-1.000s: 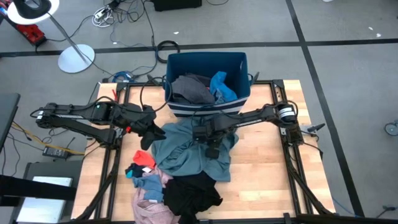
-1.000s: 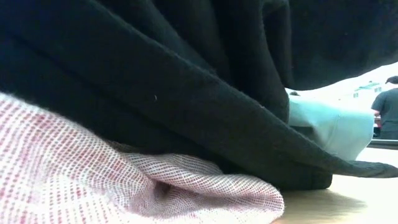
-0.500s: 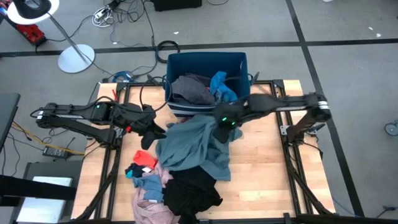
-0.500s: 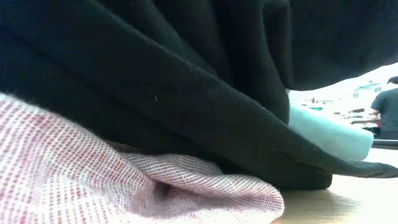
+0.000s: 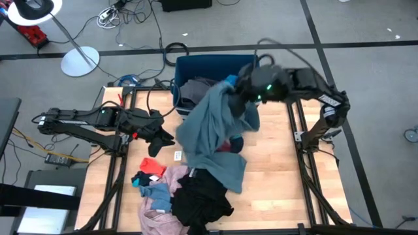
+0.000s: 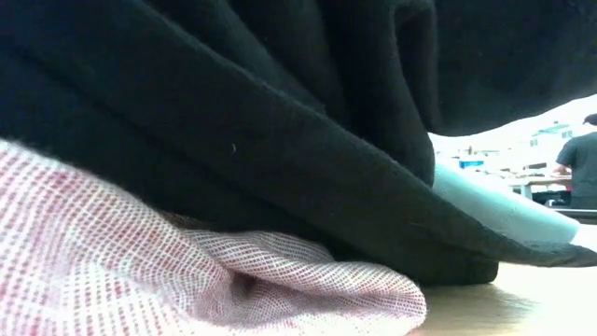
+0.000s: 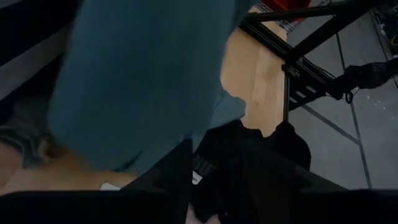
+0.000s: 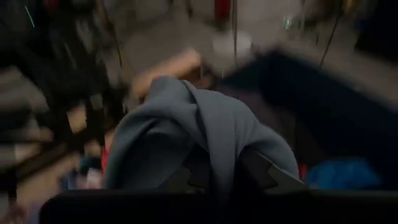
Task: Sort clothes
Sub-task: Put the green pants into the blue bin
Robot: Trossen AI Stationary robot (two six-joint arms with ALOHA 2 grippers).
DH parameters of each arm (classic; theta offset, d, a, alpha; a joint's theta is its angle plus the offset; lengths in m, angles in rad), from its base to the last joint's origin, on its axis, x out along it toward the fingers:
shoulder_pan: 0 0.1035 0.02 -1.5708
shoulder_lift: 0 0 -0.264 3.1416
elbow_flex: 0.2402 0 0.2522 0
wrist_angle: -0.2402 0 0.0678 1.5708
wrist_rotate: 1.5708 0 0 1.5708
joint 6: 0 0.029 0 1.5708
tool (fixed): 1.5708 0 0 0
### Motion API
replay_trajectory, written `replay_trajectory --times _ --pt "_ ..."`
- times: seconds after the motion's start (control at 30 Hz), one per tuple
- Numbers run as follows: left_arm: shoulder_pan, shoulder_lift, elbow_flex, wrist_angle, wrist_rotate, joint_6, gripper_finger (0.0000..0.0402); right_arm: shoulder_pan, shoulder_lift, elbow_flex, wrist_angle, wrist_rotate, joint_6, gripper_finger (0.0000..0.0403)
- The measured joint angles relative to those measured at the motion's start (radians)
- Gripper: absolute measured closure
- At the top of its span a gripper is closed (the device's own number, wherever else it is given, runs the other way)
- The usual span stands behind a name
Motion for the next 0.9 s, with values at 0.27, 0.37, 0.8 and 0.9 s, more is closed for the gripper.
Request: replay_trajectory --times 0.27,0.37,0.8,0.9 --pt "0.0 0.0 0.0 0.01 -0.023 -0.004 0.0255 -0.083 -0.032 0.02 0.478 0.055 -0.213 0.037" --pt "0.0 0.0 0.0 0.008 -0.028 -0.004 0.0255 -0.104 -0.04 0.021 0.683 0.061 -0.326 0.037" --pt "0.0 0.0 0.0 0.007 -0.044 0.001 0.0255 -0.272 0.01 0.019 0.256 0.154 -0.219 0.037" --pt "0.0 0.0 0.0 0.006 -0.061 0.001 0.0255 -0.312 0.048 0.019 0.1 0.108 -0.119 0.037"
